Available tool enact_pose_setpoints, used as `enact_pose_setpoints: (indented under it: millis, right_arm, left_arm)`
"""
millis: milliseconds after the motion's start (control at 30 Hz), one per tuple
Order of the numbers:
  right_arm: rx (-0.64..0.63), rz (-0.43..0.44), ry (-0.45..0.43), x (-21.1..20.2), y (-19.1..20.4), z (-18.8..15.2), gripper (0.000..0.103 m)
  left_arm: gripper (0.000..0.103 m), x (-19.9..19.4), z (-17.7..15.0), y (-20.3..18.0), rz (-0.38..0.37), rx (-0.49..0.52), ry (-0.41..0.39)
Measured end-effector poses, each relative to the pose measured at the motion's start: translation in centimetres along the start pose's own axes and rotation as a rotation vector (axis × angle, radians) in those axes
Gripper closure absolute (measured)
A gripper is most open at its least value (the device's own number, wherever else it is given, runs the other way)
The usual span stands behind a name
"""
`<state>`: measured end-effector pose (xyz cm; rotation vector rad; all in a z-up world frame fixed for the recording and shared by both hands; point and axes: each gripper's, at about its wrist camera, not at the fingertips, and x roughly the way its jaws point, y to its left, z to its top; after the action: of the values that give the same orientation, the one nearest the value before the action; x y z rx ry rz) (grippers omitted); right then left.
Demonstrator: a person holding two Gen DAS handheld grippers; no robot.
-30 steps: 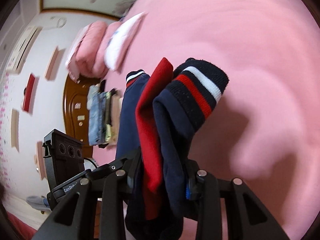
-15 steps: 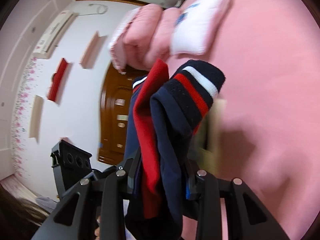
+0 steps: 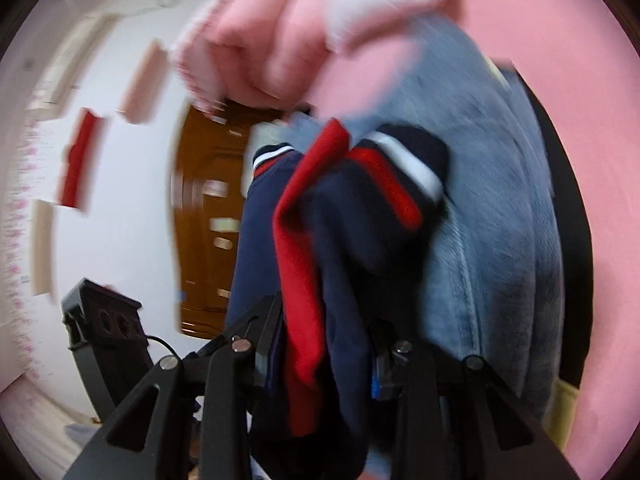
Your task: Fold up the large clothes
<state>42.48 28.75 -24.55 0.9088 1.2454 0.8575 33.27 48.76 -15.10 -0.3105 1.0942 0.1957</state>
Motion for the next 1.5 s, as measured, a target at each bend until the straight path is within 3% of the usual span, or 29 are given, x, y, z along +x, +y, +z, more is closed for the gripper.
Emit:
enact_pose_setpoints:
  millis: [100,233,367,433,500,533,700,833,933,1067,1200,1333,1400,1500]
  right_arm:
    - [-0.055,-0.021,-0.034,-0.4,-0.6,-0.4,0.072]
    - [-0.060,-0.048,-0.008,-0.7,-0.2,-0.2,0.072]
    - [-0.139,-0.104,-0.027,-1.1,0.9,-0.7,0.062]
    - [-0.193,-0.093,-0.032,-1.9,1.0,-1.5,0.057]
    - [-0.232,-0.095,-0.049,-3.5,1.2,-2.4,0.037]
    - [-0.237,-0.107,-0.061,-4.6,1.0,-2.9,0.021]
    - [-0.110,-0.082,-0.150,-10.4,-2.1,-5.5,0.020]
    - [-0.026,-0.181,-0.233,-17.6,-6.4,-9.4,0.020]
    - [-0.034,-0.334,-0.177,-23.1,-10.2,-12.4,0.020]
    - [-0.040,-0.532,-0.114,-33.7,-14.7,-16.8,0.020]
    - [0.005,-0.667,-0.153,-45.3,-16.0,-20.1,0.020]
    - [-0.040,-0.768,-0.110,-53.5,-14.6,-22.0,0.018]
    - [-0.050,-0.797,-0.097,-56.9,-13.6,-22.9,0.016]
    - [-0.055,-0.845,-0.144,-61.6,-11.0,-25.2,0.015]
  left_arm:
    - [0.065,0.6,-0.7,1.1,-0.082,-0.008,-0.057]
    - [0.064,0.8,-0.7,1.3,-0.087,-0.018,-0.058]
    - [0.049,-0.6,-2.5,1.2,-0.021,-0.099,-0.167]
    - [0.032,-1.3,-3.4,0.8,0.066,-0.147,-0.219]
    - [0.032,-2.2,-4.3,0.2,0.117,-0.186,-0.258]
    - [0.032,-2.5,-4.6,-0.1,0.122,-0.194,-0.258]
    - [0.028,-4.9,-8.0,-2.1,0.186,-0.322,-0.264]
    - [0.027,-7.1,-12.3,-6.4,0.256,-0.293,-0.193]
    - [0.026,-8.9,-16.6,-11.0,0.298,-0.229,-0.161]
    - [0.026,-10.5,-22.8,-17.6,0.337,-0.158,-0.097]
    - [0.026,-13.0,-29.2,-24.5,0.273,-0.145,-0.038]
    - [0.026,-15.8,-33.6,-30.2,0.139,-0.185,0.004]
    - [0.026,-16.6,-35.5,-33.0,0.111,-0.155,0.054]
    - [0.026,-18.2,-37.8,-36.9,0.111,-0.048,0.086]
